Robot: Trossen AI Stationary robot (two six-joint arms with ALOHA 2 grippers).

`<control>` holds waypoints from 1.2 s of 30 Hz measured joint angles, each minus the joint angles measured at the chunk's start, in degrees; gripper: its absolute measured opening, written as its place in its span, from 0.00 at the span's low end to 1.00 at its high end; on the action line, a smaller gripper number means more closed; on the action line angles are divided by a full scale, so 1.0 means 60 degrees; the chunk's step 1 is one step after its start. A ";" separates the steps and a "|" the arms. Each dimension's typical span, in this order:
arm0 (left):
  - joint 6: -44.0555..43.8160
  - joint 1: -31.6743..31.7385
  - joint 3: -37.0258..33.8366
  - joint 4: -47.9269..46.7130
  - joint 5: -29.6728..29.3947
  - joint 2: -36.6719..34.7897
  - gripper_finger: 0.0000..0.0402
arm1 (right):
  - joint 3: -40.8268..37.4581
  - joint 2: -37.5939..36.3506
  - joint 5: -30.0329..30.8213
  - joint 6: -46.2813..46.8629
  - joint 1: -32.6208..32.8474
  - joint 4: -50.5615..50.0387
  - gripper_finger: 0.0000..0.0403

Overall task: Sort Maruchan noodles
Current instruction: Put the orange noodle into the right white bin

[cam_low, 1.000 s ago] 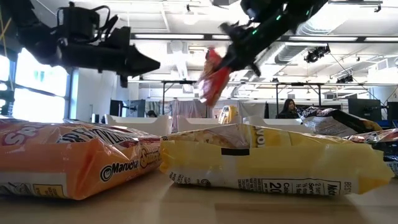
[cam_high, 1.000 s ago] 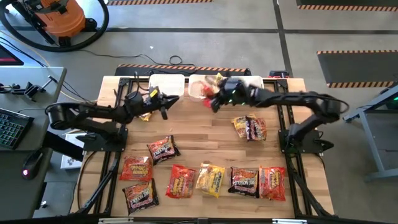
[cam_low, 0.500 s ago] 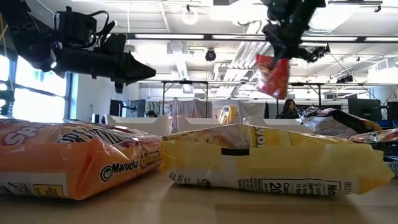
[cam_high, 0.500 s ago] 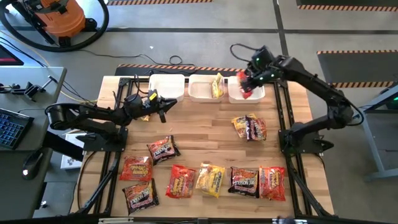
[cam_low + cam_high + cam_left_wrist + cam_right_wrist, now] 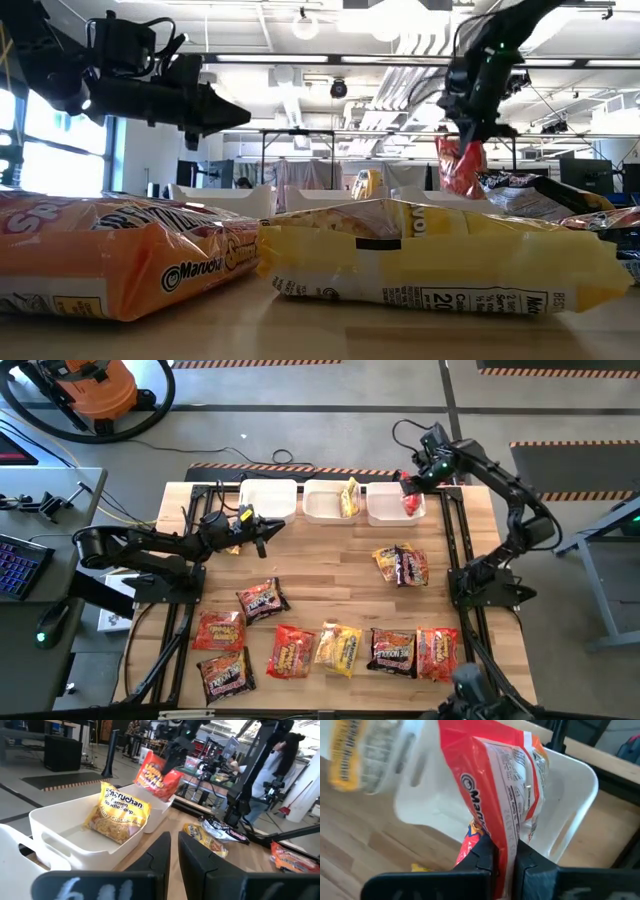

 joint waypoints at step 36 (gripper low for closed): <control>0.0019 -0.0004 0.0000 -0.0149 -0.0004 0.0004 0.06 | -0.0245 0.0659 0.1706 0.0080 -0.0323 0.0111 0.02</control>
